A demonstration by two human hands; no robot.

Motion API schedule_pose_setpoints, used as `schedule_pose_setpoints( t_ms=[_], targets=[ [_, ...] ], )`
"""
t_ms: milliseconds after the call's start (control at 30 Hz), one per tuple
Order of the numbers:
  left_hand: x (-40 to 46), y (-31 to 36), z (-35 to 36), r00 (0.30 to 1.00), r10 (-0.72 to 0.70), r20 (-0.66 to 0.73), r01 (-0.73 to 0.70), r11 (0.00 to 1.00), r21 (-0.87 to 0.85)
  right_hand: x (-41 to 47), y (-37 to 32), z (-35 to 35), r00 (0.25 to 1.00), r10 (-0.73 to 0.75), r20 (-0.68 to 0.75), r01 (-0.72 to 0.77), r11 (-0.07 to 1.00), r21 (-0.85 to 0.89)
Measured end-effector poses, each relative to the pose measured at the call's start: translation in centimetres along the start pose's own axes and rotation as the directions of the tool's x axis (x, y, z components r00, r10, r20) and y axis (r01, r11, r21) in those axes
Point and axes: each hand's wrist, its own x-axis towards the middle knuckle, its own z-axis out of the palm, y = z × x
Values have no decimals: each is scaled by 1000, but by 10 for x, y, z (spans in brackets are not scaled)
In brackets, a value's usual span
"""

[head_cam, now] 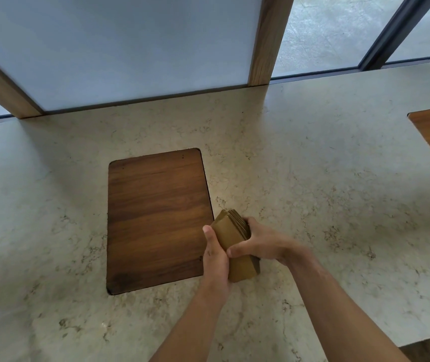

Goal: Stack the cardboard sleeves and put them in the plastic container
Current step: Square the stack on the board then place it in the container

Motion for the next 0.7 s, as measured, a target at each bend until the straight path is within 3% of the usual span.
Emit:
schedule_pose_setpoints(
  t_ms=[233, 333, 400, 500, 567, 633, 700],
  targets=[
    [3, 13, -40, 993, 85, 88, -76, 991, -106, 14, -30, 40, 976, -199, -91, 192, 977, -89],
    [5, 30, -61, 985, 138, 105, -131, 989, -69, 24, -52, 58, 957, -261, -126, 236, 954, -184],
    [6, 43, -78, 959, 239, 155, -244, 970, 15, 29, -68, 71, 939, -311, -145, 254, 914, -316],
    [15, 64, -109, 910, 413, 37, -412, 893, 181, 40, -91, 87, 902, -416, -115, 277, 762, -586],
    [25, 80, -131, 825, 564, -24, -542, 803, 249, 49, -103, 96, 876, -476, -81, 276, 632, -724],
    [38, 90, -150, 748, 654, 110, -647, 683, 339, 62, -112, 107, 867, -497, -42, 266, 532, -804],
    [54, 94, -159, 708, 646, 286, -702, 595, 393, 75, -115, 117, 872, -490, 0, 266, 473, -840]
  ],
)
